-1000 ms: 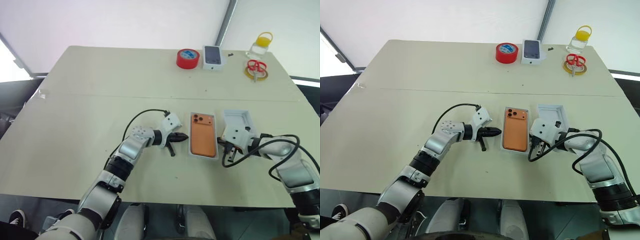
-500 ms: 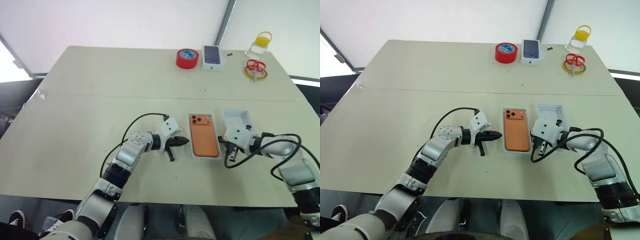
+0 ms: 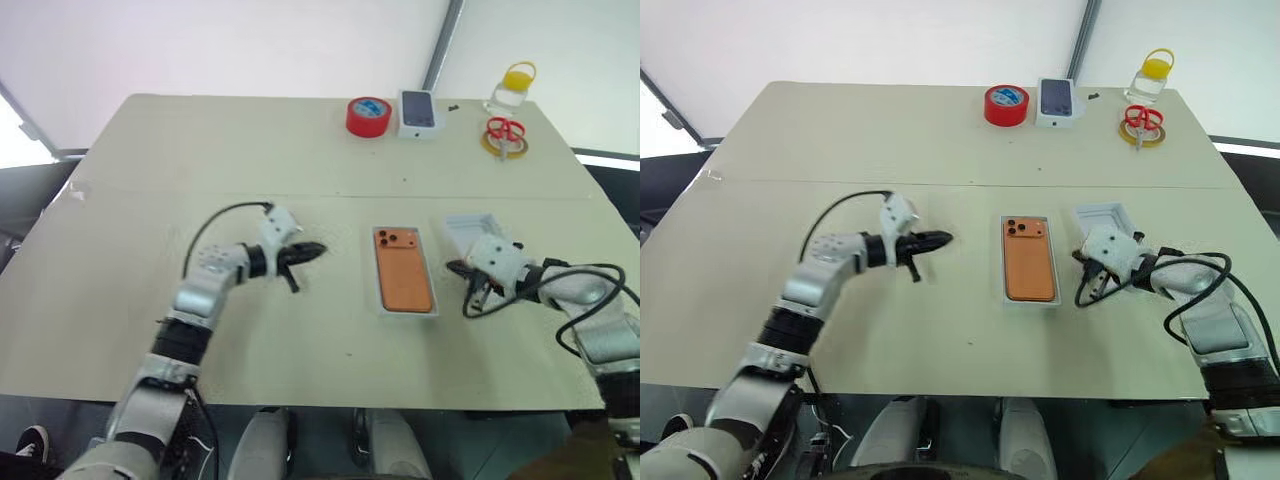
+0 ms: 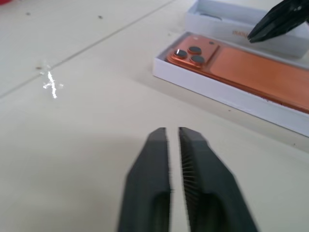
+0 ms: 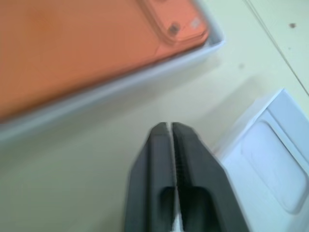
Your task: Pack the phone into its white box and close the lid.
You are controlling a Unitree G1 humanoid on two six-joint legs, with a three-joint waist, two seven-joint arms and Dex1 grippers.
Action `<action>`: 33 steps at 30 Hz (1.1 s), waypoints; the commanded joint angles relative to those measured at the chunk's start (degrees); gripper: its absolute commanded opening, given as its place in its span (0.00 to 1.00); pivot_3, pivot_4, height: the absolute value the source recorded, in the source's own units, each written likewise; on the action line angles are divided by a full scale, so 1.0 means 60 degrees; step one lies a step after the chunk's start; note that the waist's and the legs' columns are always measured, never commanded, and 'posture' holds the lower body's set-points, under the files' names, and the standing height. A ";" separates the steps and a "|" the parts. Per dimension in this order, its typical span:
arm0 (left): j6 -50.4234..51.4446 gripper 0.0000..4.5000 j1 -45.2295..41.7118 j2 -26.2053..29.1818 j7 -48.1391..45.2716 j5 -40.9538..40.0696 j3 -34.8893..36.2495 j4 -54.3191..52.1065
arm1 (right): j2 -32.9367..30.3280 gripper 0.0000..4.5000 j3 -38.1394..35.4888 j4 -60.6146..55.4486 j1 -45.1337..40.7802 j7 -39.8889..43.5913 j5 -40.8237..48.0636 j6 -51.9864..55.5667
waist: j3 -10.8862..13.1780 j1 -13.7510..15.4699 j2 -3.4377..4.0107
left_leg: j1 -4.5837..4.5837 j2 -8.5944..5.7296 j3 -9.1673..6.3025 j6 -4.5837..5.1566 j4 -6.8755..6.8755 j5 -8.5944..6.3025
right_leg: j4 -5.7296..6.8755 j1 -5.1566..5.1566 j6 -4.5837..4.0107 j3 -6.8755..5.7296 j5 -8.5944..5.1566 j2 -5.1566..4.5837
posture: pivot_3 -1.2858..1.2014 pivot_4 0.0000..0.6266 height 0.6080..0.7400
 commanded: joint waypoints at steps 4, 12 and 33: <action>-0.0282 0.86 0.0297 0.0726 -0.0858 -0.0713 0.0499 -0.0703 | -0.0102 0.77 -0.0772 -0.0329 -0.0385 -0.0777 0.0209 0.0535 | 0.0001 0.0054 0.0000 | -0.0006 -0.0012 0.0008 0.0001 0.0001 -0.0001 | -0.0008 0.0000 0.0001 0.0006 0.0001 -0.0012 | 0.52 0.24 1.00; -0.2919 0.99 0.0851 0.0920 -0.1197 -0.0806 0.0814 -0.0827 | 0.0147 0.88 -0.0479 -0.1250 -0.0034 -0.1720 -0.0001 0.2955 | 0.0000 0.0124 0.0002 | -0.0004 -0.0005 0.0006 -0.0001 0.0000 0.0001 | -0.0003 -0.0003 -0.0019 0.0006 -0.0009 -0.0011 | 0.52 0.24 1.00; -0.3610 0.99 0.2335 0.0322 -0.0747 -0.0895 0.0443 -0.2298 | -0.0538 0.88 0.0705 -0.1182 -0.2508 -0.1708 0.1498 1.0171 | 0.0000 0.0112 0.0008 | -0.0011 -0.0002 0.0009 0.0006 0.0000 -0.0004 | -0.0009 -0.0008 -0.0015 0.0009 -0.0007 -0.0010 | 0.52 0.24 1.00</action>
